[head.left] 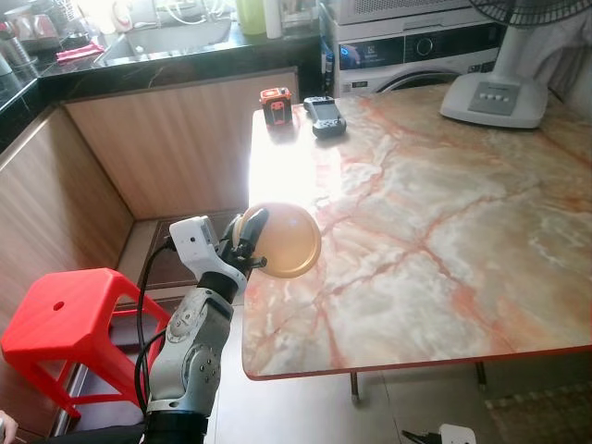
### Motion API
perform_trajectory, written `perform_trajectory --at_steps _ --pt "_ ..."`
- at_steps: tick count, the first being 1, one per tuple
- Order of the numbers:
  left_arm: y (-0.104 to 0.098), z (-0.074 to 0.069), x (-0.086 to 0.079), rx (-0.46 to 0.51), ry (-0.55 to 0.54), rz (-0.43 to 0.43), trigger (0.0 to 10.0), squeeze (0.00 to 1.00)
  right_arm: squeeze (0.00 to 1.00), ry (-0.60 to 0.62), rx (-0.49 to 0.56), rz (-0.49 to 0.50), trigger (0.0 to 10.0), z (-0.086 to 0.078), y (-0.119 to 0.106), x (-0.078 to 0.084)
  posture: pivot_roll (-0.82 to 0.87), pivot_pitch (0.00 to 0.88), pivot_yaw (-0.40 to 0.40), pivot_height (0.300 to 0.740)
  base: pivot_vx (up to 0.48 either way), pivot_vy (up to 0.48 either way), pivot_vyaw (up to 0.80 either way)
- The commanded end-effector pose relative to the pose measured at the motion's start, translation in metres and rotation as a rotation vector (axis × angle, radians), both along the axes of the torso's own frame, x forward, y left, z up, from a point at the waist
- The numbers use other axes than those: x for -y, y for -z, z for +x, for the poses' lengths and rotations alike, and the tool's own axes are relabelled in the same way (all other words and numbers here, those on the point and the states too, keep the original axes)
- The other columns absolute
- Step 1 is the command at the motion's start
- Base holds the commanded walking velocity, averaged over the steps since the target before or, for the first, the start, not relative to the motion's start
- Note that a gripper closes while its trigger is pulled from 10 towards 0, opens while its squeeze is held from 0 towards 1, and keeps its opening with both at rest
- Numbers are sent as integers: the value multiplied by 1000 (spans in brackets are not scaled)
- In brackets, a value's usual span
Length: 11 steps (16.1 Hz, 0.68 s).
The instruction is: Restocking fridge
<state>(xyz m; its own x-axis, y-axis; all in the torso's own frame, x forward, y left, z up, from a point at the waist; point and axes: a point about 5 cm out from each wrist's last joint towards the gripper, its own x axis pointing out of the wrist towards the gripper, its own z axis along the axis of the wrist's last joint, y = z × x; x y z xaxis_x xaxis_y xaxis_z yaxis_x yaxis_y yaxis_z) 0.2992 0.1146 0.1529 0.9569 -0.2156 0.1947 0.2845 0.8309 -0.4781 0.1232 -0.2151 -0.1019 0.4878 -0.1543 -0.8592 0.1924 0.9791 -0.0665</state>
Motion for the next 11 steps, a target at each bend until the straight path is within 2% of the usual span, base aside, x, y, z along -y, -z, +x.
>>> perform_trajectory --at_steps 1,11 --pt "-1 -2 4 6 7 -28 10000 0 0 0 -30 21 10000 -7 4 -7 -45 0 135 740 0 0 0" --pt "0 -3 3 8 9 -13 10000 0 0 -10 -38 23 10000 -7 4 -7 -39 0 135 740 0 0 -800"
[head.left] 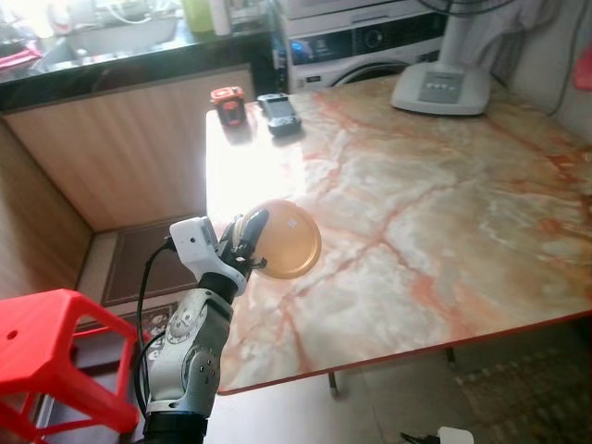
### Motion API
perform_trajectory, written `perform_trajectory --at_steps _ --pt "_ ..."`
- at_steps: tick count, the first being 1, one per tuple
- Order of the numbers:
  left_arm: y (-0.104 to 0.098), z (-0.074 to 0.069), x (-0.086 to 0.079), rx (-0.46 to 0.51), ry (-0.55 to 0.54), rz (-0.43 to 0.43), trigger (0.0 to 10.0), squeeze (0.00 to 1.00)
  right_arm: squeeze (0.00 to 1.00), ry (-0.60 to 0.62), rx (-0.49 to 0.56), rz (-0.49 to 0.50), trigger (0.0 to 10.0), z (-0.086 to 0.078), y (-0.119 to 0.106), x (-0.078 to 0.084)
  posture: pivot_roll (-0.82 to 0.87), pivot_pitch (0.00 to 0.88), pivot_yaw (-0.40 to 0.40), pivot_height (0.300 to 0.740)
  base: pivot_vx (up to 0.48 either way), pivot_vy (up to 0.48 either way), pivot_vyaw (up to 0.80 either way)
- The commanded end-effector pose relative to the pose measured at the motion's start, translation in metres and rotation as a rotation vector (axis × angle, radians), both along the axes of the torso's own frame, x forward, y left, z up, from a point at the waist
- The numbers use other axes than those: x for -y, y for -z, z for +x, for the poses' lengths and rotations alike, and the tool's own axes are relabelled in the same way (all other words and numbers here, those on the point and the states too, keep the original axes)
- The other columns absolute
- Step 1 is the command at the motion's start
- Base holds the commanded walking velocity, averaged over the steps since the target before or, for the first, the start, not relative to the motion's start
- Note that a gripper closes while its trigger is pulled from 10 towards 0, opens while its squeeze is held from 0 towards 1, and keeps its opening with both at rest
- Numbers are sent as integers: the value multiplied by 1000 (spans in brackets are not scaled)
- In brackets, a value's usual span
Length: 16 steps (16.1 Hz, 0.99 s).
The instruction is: Restocking fridge
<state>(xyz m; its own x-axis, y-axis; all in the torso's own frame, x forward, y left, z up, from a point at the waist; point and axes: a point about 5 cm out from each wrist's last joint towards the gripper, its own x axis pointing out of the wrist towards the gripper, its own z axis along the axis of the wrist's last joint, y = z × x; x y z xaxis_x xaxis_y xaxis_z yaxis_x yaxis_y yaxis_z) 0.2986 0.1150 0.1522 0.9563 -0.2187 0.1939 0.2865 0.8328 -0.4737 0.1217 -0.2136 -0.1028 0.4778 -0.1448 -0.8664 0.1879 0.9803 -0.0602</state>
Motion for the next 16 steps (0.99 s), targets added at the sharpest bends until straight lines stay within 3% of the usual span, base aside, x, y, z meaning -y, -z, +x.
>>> perform_trajectory --at_steps 1,10,16 --pt "-1 -3 4 7 8 -19 10000 0 0 -6 -26 14 10000 -5 3 -5 -39 0 135 740 0 0 -800" --pt "-1 -3 4 7 14 -17 10000 0 0 -8 -29 13 10000 -5 3 -5 -39 0 133 740 0 0 -800" --pt "-1 -1 0 20 3 32 10000 0 0 -8 -30 13 10000 -5 3 -5 -43 0 133 740 0 -80 -800"
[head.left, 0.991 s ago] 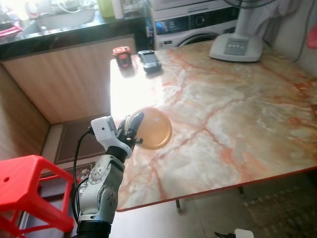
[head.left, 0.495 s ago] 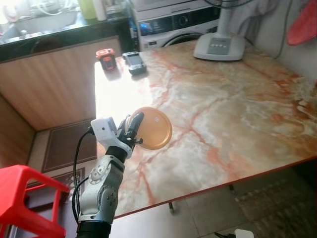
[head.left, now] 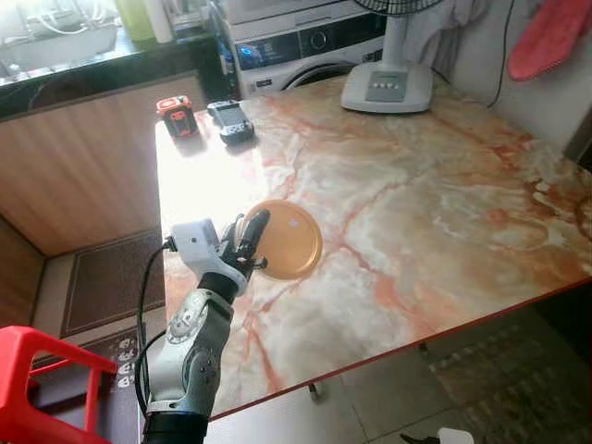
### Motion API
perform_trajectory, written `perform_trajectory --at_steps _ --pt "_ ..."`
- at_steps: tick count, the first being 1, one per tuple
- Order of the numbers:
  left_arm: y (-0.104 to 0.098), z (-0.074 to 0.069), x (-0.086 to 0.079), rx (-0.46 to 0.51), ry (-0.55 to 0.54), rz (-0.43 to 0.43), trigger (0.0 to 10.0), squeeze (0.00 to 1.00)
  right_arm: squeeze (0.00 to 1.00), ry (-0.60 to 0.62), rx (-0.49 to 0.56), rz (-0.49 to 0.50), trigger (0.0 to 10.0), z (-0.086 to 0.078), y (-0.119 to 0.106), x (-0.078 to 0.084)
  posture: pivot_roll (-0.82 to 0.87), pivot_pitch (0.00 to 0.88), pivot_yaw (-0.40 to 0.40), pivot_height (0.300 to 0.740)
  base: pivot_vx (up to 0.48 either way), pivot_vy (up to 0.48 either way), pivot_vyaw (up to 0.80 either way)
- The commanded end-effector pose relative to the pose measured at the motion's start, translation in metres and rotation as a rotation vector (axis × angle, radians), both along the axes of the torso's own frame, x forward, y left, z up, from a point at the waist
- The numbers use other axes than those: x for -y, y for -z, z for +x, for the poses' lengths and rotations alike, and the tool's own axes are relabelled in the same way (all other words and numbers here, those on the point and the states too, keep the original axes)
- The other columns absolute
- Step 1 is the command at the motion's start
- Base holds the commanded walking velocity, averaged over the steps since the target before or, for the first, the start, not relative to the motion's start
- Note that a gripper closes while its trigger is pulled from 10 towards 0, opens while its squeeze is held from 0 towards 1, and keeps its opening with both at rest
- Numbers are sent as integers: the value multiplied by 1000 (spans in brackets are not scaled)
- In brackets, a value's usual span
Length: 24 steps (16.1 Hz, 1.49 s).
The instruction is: Restocking fridge
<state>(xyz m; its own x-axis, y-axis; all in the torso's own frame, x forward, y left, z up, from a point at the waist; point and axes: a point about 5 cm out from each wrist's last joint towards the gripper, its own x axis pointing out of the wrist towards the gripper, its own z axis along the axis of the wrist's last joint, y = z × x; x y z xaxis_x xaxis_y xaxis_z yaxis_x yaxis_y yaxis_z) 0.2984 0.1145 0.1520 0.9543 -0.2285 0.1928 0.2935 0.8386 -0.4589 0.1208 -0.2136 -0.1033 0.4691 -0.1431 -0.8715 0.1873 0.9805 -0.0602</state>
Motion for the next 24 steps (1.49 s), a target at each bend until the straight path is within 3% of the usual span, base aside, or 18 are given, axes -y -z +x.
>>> perform_trajectory --at_steps 1,18,24 --pt "-1 -1 -1 15 -4 15 10000 0 0 -8 -20 11 10000 -4 2 -5 -44 0 134 740 0 -480 -800" --pt "1 -2 2 9 21 -8 10000 0 0 -23 -27 8 10000 -4 3 -5 -45 0 134 740 0 -28 -799" --pt "-1 -2 0 3 16 -67 10000 0 0 -29 -30 7 10000 -4 2 -5 -44 0 129 740 0 0 -788"
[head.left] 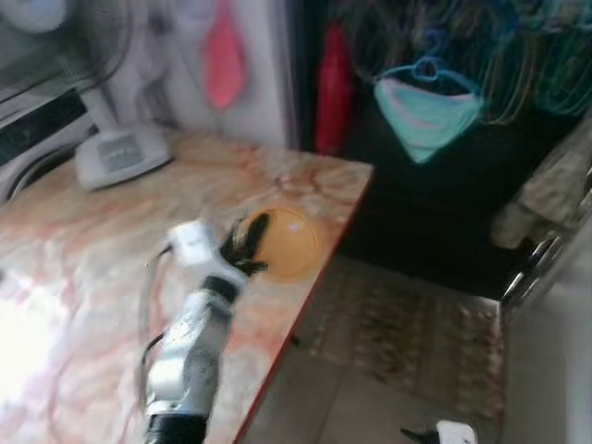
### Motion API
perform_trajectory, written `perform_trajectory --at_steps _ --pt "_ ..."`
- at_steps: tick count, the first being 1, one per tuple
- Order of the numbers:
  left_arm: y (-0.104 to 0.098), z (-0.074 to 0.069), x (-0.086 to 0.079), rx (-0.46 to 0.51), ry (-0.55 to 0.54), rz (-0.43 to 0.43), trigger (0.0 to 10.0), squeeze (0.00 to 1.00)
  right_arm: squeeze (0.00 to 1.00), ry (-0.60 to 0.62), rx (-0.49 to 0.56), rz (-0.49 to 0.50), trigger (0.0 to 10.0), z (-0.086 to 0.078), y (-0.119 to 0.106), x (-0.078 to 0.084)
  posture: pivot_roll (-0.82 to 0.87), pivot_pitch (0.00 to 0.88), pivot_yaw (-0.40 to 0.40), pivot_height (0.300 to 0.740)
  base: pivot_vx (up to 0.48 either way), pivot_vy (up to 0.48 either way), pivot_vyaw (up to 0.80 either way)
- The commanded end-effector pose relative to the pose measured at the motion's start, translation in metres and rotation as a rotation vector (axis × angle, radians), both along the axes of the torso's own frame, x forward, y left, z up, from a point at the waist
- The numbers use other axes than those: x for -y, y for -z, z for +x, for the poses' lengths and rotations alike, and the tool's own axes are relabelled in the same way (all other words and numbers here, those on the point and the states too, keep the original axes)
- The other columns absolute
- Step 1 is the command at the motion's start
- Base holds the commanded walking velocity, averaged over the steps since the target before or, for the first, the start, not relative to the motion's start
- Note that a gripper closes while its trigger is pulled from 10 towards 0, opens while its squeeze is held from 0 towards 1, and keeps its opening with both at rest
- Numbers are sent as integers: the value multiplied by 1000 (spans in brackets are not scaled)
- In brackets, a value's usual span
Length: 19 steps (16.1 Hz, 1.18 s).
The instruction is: Restocking fridge
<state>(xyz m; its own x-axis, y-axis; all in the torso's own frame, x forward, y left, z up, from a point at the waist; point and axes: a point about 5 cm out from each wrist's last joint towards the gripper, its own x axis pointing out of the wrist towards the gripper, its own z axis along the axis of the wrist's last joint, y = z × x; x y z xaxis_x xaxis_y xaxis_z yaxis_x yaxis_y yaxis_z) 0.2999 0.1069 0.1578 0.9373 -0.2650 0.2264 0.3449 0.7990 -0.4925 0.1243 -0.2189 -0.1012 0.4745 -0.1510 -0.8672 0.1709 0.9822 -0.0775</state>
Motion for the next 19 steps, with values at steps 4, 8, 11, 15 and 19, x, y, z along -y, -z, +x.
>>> perform_trajectory --at_steps 4,8,11,15,19 --pt "5 -3 -8 -24 -33 -32 10000 0 0 -16 -35 24 10000 -8 4 -9 -44 0 127 740 0 0 -788" --pt "5 -3 -7 -27 -26 -39 10000 0 0 -16 -37 23 10000 -9 5 -9 -48 0 125 740 0 0 -788" --pt "5 -3 -7 -27 -29 -40 10000 0 0 -19 -37 23 10000 -9 5 -9 -46 0 124 740 0 0 -788" --pt "6 -4 -7 -30 -25 -40 10000 0 0 -17 -37 24 10000 -8 5 -9 -49 0 125 740 0 0 -788" --pt "6 -4 -7 -32 -25 -39 10000 0 0 -19 -37 25 10000 -8 5 -9 -46 0 124 740 0 0 -788"
